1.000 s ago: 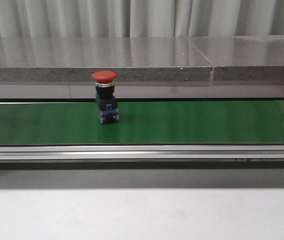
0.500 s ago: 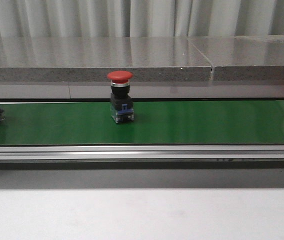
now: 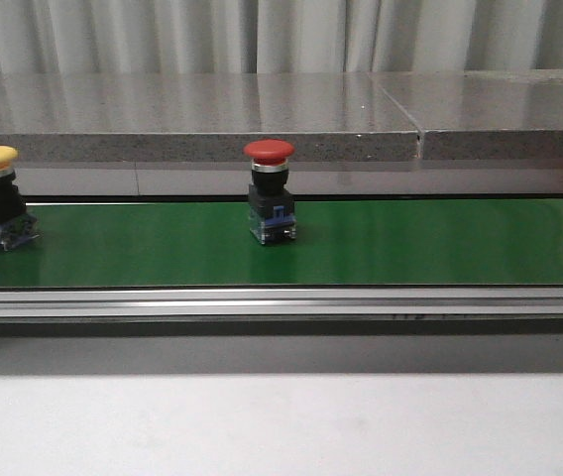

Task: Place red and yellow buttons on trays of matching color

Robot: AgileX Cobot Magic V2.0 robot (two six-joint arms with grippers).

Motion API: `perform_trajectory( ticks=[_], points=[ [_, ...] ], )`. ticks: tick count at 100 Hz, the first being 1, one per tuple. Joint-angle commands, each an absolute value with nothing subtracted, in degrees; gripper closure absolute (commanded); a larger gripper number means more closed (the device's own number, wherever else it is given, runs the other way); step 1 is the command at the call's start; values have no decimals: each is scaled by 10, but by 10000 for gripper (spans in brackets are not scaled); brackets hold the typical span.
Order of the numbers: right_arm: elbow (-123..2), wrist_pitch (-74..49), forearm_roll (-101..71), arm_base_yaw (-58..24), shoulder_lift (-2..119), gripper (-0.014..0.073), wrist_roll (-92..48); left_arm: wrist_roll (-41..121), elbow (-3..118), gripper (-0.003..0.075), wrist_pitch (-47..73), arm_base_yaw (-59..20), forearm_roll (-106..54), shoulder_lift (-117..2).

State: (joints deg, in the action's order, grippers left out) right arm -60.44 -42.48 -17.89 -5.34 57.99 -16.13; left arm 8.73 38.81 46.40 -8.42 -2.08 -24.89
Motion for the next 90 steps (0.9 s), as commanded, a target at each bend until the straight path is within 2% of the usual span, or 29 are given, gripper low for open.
perform_trajectory(
  ticks=[1, 17, 24, 29, 62, 90],
  points=[
    [-653, -421, -189, -64, 613, 453, -166, 86, 403, 741, 425, -90, -24, -254],
    [-701, -456, -189, -90, 679, 97, -166, 86, 403, 741, 425, -90, -24, -254],
    [-726, -478, -189, -102, 706, 1, -166, 86, 403, 741, 425, -90, -24, -254],
    [-748, -496, -189, -111, 726, -38, -166, 86, 403, 741, 425, -90, -24, -254],
    [-874, -599, -187, -183, 863, -52, -156, 86, 403, 741, 425, -90, -24, -254],
    [-910, -622, -175, -217, 940, -52, -118, 86, 403, 741, 425, -90, -24, -254]
  ],
)
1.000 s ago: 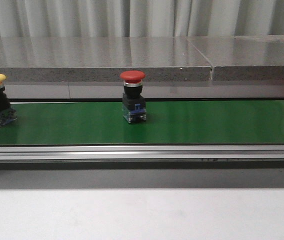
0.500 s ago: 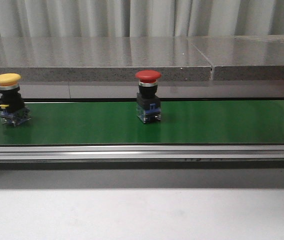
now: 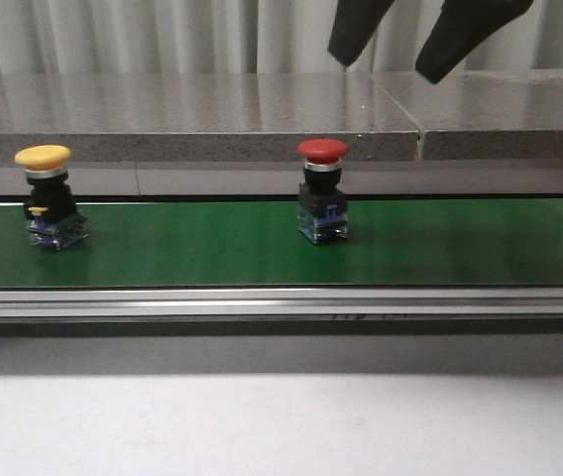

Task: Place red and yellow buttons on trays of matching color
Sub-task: 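Lower the right gripper onto the red button on the belt and grasp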

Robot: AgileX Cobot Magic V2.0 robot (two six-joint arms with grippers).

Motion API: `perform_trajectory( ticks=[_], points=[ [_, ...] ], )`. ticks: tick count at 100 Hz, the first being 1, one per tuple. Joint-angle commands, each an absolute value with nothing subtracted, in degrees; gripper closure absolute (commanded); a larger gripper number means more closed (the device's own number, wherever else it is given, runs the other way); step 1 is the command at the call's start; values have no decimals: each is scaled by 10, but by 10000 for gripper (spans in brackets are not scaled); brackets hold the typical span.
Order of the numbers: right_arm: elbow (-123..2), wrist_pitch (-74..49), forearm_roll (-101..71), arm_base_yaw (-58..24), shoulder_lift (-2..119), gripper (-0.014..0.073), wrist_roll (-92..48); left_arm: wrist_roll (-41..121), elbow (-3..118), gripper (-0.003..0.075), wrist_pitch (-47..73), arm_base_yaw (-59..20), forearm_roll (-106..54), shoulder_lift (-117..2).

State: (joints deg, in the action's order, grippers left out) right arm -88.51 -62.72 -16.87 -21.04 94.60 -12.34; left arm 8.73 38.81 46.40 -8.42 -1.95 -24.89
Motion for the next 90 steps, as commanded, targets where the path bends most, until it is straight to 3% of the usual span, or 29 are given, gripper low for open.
perform_trajectory(
  ticks=[1, 42, 49, 70, 78, 90],
  points=[
    [-911, -622, -174, -218, 943, -52, -118, 86, 403, 741, 425, -90, -24, -254],
    [-918, -559, -140, -220, 1019, -43, -118, 86, 403, 741, 425, -90, -24, -254],
    [-918, -553, -137, -218, 1026, 19, -118, 86, 403, 741, 425, -90, -24, -254],
    [-918, -552, -137, -218, 1032, 372, -118, 86, 403, 741, 425, -90, -24, -254],
    [-918, -548, -137, -218, 1030, 421, -118, 86, 403, 741, 425, -90, -24, -254],
    [-918, -542, -129, -217, 1022, 430, -93, 86, 403, 741, 425, -90, -24, -254]
  ],
)
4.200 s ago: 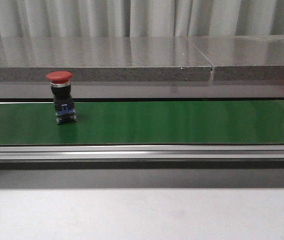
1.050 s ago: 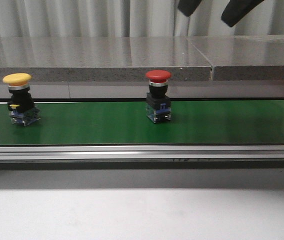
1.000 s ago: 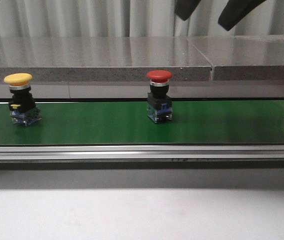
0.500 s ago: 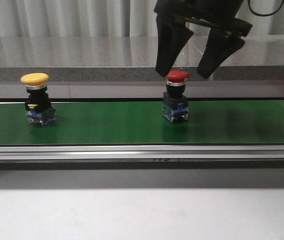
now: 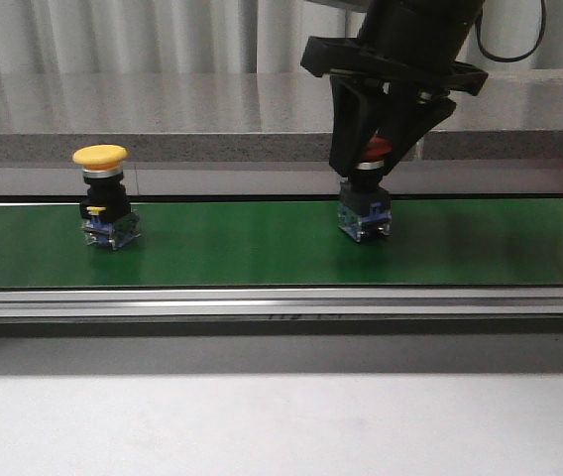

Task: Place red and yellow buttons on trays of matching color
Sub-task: 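Lower the right gripper onto the red button on the belt and grasp, then carry the red button into the red tray and open the right gripper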

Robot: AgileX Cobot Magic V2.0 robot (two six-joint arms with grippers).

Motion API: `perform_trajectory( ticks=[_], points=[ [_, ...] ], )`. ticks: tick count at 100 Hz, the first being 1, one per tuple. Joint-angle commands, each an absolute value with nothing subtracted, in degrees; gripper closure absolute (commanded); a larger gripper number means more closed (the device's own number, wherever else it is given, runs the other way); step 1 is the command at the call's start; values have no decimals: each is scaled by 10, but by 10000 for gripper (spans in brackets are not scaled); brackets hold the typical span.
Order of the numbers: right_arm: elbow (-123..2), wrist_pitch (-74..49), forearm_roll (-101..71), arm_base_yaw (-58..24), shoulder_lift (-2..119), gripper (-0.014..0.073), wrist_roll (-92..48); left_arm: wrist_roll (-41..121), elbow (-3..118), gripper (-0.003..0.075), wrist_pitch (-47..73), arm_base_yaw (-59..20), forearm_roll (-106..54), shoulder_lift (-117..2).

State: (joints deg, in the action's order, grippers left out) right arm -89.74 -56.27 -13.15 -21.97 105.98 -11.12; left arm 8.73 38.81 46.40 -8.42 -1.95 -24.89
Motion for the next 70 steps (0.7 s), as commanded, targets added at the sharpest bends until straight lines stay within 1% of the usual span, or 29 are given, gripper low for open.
perform_trajectory(
  ticks=[1, 21, 35, 49, 70],
  points=[
    [-918, -541, -129, -217, 1022, 430, -90, 86, 403, 741, 425, -90, -24, -254],
    [-917, -549, -40, -203, 985, 430, 20, 86, 402, 741, 425, -90, -24, -254],
    [-917, -574, -16, -173, 957, 430, 39, 86, 402, 741, 425, -90, -24, -254],
    [-917, -593, -9, -125, 928, 430, 39, 86, 402, 741, 425, -90, -24, -254],
    [-916, -601, -5, -28, 892, 430, 39, 86, 402, 741, 425, -90, -24, -254]
  ],
)
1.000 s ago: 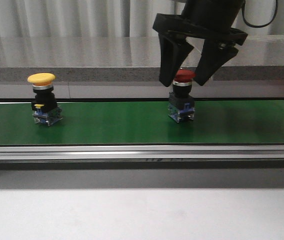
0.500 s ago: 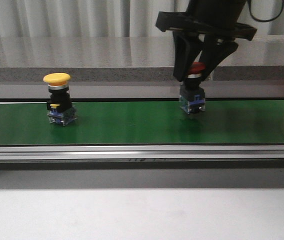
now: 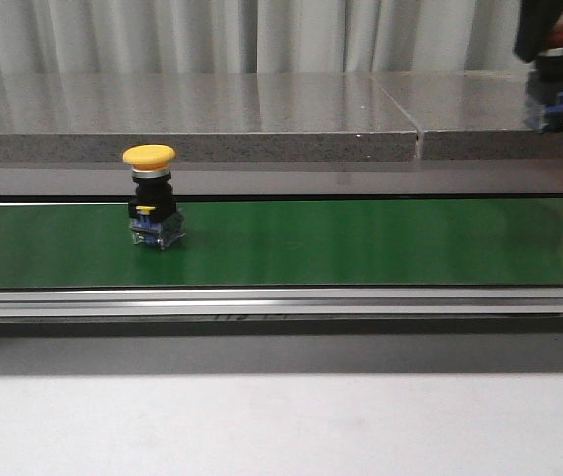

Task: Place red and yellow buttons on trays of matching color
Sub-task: 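Carry the red button into the red tray and open the right gripper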

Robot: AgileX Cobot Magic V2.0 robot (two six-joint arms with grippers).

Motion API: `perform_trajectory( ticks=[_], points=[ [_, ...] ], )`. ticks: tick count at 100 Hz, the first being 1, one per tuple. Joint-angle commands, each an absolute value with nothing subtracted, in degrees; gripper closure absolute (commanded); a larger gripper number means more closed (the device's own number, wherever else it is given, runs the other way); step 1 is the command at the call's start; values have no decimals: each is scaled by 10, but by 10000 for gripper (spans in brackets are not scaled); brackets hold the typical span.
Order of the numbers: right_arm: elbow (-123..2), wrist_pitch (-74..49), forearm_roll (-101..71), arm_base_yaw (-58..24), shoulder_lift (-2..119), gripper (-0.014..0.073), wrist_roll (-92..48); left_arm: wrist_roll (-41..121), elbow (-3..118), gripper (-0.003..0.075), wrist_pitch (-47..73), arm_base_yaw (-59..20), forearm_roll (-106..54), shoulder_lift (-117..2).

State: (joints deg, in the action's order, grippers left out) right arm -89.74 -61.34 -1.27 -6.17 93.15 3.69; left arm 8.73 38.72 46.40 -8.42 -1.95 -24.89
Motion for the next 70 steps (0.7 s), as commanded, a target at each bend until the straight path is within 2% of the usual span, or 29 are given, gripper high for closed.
perform_trajectory(
  ticks=[1, 40, 70],
  points=[
    [-916, -602, -5, -21, 891, 430, 39, 86, 402, 741, 425, -90, -24, -254],
    [-900, -606, -5, 135, 884, 430, 43, 86, 402, 741, 425, -90, -24, -254],
    [-889, -554, -12, 237, 885, 430, 43, 86, 402, 741, 425, -90, -24, -254]
  ],
)
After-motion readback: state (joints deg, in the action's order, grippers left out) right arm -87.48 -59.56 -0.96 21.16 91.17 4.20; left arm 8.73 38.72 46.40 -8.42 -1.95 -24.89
